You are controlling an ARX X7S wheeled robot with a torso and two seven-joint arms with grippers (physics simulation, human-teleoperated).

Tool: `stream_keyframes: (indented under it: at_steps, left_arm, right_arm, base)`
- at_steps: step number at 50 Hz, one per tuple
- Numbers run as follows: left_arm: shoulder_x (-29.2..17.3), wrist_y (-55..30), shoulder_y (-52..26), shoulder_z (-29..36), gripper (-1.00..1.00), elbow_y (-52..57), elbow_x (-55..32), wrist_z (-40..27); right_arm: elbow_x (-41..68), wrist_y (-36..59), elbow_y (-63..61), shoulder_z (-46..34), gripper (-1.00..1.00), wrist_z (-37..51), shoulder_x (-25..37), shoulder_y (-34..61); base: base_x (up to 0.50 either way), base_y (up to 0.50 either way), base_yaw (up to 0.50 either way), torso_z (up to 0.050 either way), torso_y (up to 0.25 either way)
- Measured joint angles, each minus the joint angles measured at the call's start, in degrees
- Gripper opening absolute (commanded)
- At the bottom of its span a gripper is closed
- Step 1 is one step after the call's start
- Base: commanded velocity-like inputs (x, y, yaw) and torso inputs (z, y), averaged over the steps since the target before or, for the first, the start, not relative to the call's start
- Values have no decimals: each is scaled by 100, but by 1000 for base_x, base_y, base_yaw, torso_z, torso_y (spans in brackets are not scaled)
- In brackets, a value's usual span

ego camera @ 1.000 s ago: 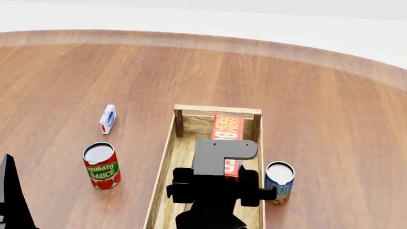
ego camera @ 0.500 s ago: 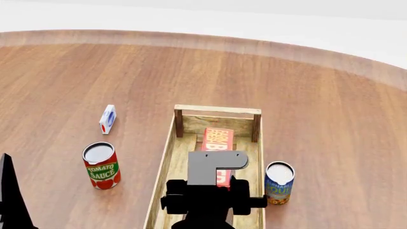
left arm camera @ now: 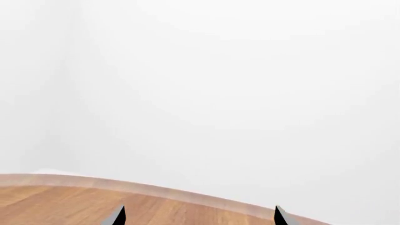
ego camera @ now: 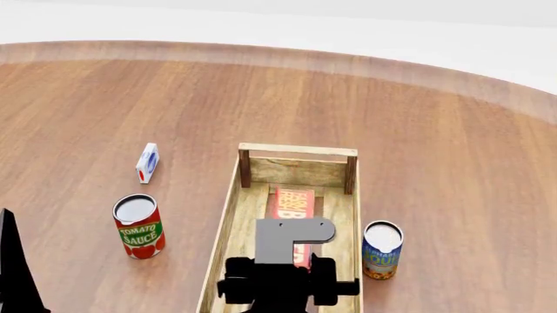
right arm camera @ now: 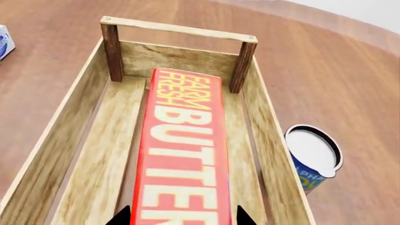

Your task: Pick up the butter and put it in the tray.

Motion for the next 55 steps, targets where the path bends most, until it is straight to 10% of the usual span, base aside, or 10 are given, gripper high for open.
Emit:
stream_keyframes:
  at_steps: [33, 34, 55]
  left_arm:
    - [-28, 46, -8, 47, 100, -35, -2, -26]
    - [-29, 47, -8, 48, 100, -36, -2, -27]
    - [-52, 71, -6, 67, 100, -37, -15, -49]
  right_arm:
    - [1846, -920, 356, -1911, -100, -282, -1, 278]
    - [1867, -925, 357, -1925, 100, -299, -2, 279]
    - [1831, -941, 343, -2016, 100, -583, -16, 397]
  base:
    - [0, 0, 0, 1, 2]
    - [0, 0, 0, 0, 0]
    - [0, 0, 0, 0, 0]
